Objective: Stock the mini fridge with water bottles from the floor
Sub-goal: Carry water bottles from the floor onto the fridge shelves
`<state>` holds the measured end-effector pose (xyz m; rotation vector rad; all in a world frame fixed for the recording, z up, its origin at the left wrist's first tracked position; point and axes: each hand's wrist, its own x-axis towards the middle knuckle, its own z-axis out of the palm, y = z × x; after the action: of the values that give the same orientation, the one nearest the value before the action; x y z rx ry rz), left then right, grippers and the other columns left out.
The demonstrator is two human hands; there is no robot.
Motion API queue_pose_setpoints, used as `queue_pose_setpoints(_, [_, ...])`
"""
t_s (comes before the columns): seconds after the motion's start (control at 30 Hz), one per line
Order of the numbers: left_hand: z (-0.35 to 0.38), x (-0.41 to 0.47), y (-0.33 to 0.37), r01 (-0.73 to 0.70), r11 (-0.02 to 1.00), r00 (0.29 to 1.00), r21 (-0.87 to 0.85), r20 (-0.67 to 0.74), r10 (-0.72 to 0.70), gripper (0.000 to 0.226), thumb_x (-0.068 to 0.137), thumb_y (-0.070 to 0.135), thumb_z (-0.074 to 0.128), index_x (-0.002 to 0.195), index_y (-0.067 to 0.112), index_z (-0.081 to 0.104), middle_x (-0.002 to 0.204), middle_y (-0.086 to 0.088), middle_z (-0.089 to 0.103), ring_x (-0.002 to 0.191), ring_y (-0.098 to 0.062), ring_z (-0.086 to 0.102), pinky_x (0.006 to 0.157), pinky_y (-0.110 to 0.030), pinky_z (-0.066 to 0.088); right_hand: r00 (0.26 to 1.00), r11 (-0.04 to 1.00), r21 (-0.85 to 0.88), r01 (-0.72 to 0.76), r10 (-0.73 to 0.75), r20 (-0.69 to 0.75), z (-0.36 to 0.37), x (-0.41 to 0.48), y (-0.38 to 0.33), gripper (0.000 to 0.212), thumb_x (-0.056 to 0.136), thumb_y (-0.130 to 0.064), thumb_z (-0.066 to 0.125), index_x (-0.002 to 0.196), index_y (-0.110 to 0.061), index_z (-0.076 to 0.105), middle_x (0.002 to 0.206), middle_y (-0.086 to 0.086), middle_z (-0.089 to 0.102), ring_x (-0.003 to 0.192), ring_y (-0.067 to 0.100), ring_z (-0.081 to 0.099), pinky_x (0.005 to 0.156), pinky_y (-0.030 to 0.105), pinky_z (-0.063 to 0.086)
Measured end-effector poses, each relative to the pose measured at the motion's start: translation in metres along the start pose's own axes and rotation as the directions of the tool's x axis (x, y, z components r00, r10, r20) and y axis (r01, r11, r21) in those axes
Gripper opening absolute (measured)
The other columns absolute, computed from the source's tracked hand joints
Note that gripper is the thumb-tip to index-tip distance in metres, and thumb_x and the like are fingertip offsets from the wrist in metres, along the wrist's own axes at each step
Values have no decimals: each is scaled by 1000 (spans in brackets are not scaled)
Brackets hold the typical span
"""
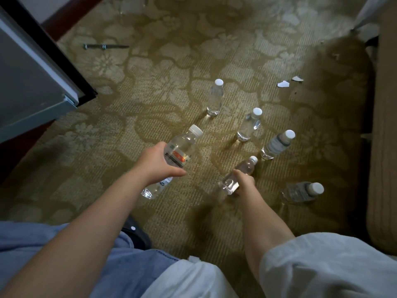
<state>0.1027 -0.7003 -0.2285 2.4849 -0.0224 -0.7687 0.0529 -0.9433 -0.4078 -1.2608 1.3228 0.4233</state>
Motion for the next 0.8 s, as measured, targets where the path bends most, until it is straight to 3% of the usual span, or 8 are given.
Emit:
queue_pose_setpoints(0.17, [-28,-15,-9,20,992,994,-123,-106,-33,66,61,37,86,112,18,50,103,0,59,101,-22,59,91,-41,51,964,985,114,131,-153,215,48,-43,-38,52,79,-29,73,120,-8,51,97,7,60,82,21,61,68,34,51])
queue_pose_setpoints(0.23, [-43,-23,-15,21,982,986,-188,-161,-52,71,60,36,87,116,17,49,105,1,57,103,-23,59,93,-42,51,915,969,161,186,-231,331,69,-68,-58,46,81,-27,71,120,-10,53,100,7,60,85,21,60,66,33,50])
queue_pose_setpoints(0.37, [-83,-44,-29,-1,957,943,-291,-319,-96,79,61,36,86,125,14,47,113,1,57,105,-22,58,93,-39,50,785,935,212,284,-354,509,117,-123,-93,29,86,-21,66,112,-12,58,97,9,62,84,23,61,88,41,50])
queue_pose_setpoints(0.43, [-105,-59,-37,-28,937,903,-349,-410,-125,82,64,33,85,132,11,44,110,1,52,103,-19,54,89,-31,47,713,920,239,311,-393,581,142,-155,-107,17,88,-16,63,105,-14,60,91,7,63,80,22,61,86,41,50])
queue_pose_setpoints(0.5, [-127,-74,-51,-49,906,873,-421,-459,-166,80,65,32,85,131,13,45,112,2,55,98,-17,55,79,-27,45,636,904,235,358,-421,647,168,-185,-117,26,87,-17,63,112,-12,59,86,6,63,79,22,61,82,42,52])
queue_pose_setpoints(0.6, [-159,-98,-81,-73,854,826,-515,-511,-237,68,64,32,85,122,15,53,110,-1,63,92,-16,60,64,-20,46,528,876,225,427,-443,724,203,-229,-123,41,82,-20,66,122,-10,58,89,7,65,84,25,63,94,48,50])
queue_pose_setpoints(0.7, [-189,-121,-114,-86,816,733,-572,-591,-337,69,61,38,86,118,14,54,110,-3,64,100,-21,62,78,-32,52,388,846,224,484,-438,811,239,-278,-121,35,87,-21,63,120,-11,60,94,7,69,86,25,68,81,43,57])
queue_pose_setpoints(0.8, [-216,-147,-146,-122,774,635,-622,-648,-420,75,59,42,86,119,12,53,111,-3,63,101,-21,61,84,-32,50,228,813,229,536,-400,888,279,-327,-112,27,87,-22,62,112,-12,64,96,6,72,82,19,72,65,31,57])
